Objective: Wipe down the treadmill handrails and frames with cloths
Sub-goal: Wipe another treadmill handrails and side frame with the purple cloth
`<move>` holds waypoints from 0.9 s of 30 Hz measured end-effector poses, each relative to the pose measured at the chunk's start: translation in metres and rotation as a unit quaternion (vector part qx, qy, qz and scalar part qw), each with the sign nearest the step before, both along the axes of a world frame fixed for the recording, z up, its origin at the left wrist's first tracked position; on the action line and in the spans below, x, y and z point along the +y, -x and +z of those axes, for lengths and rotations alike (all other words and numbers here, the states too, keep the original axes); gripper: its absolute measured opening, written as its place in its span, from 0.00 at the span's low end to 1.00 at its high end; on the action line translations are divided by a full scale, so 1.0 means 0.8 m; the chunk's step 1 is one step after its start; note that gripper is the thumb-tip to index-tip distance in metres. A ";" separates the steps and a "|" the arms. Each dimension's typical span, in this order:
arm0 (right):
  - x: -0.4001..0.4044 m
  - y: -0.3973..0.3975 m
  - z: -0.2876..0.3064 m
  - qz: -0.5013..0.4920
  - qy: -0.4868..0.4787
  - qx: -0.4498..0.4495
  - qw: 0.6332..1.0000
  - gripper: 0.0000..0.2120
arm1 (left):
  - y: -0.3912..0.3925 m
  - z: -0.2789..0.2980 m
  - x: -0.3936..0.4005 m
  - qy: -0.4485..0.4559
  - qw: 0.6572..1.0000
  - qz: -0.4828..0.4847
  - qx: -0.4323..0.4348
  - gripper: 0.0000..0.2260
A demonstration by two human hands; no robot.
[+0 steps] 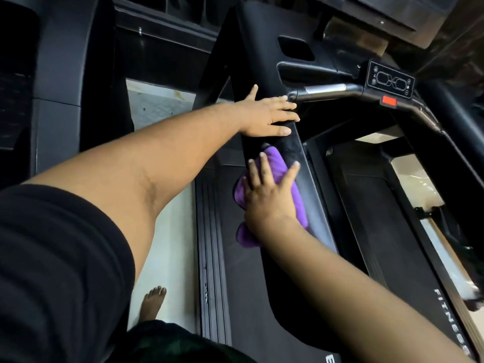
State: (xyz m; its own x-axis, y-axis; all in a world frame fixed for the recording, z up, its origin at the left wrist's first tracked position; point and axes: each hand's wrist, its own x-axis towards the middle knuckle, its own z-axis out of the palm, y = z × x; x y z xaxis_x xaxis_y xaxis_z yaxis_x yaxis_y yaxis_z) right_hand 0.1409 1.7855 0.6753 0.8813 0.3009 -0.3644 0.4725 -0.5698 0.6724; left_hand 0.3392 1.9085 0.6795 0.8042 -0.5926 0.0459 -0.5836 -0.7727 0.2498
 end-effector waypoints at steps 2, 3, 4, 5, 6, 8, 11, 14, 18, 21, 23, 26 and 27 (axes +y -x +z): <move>0.018 -0.016 -0.005 0.009 0.044 0.018 0.999 0.41 | 0.000 -0.001 0.003 -0.004 1.000 0.007 0.000 0.26; 0.013 -0.013 -0.005 0.016 0.040 0.023 0.999 0.40 | 0.001 -0.002 0.004 0.000 1.000 0.009 0.002 0.26; 0.001 -0.005 -0.002 0.024 0.020 0.021 0.999 0.38 | 0.002 -0.003 0.004 0.004 1.000 0.011 0.005 0.26; -0.016 0.007 0.002 0.025 -0.017 0.012 0.999 0.36 | 0.004 -0.005 0.004 0.008 1.000 0.010 0.010 0.26; -0.036 0.020 0.005 0.022 -0.066 -0.009 0.998 0.34 | 0.004 -0.005 0.003 0.013 1.000 0.007 0.015 0.26; -0.067 0.037 0.015 -0.004 -0.152 -0.045 0.987 0.35 | -0.003 -0.004 0.003 0.026 0.999 0.004 0.019 0.25; -0.062 0.012 0.025 -0.067 -0.229 -0.045 0.970 0.41 | -0.015 0.003 0.010 0.028 0.999 0.016 0.005 0.24; -0.031 -0.048 0.044 -0.128 -0.282 -0.045 0.950 0.43 | -0.034 0.011 0.019 0.014 0.999 0.048 -0.009 0.24; -0.044 -0.048 0.045 -0.139 -0.290 -0.024 0.947 0.44 | -0.047 0.010 0.026 -0.003 0.999 0.040 -0.009 0.24; -0.070 0.006 0.031 -0.104 -0.258 -0.048 0.959 0.44 | -0.057 0.004 0.032 0.004 1.000 0.016 -0.019 0.24; -0.071 -0.016 0.032 -0.104 -0.261 -0.038 0.959 0.44 | -0.065 0.005 0.038 0.002 1.000 0.007 -0.027 0.25; -0.026 -0.094 0.044 -0.119 -0.263 -0.039 0.957 0.43 | -0.079 0.014 0.037 -0.014 0.999 0.009 -0.030 0.27; -0.008 -0.114 0.049 -0.120 -0.251 -0.043 0.959 0.43 | -0.084 0.017 0.038 -0.015 0.999 0.013 -0.028 0.27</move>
State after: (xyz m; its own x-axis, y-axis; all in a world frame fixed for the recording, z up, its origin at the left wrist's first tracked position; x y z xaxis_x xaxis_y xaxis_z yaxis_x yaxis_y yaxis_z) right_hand 0.2317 1.7788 0.7146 0.9675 0.2036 -0.1497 0.2418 -0.9180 0.3144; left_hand 0.4062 1.9389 0.6935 0.8164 -0.5728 0.0732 -0.5751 -0.7950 0.1933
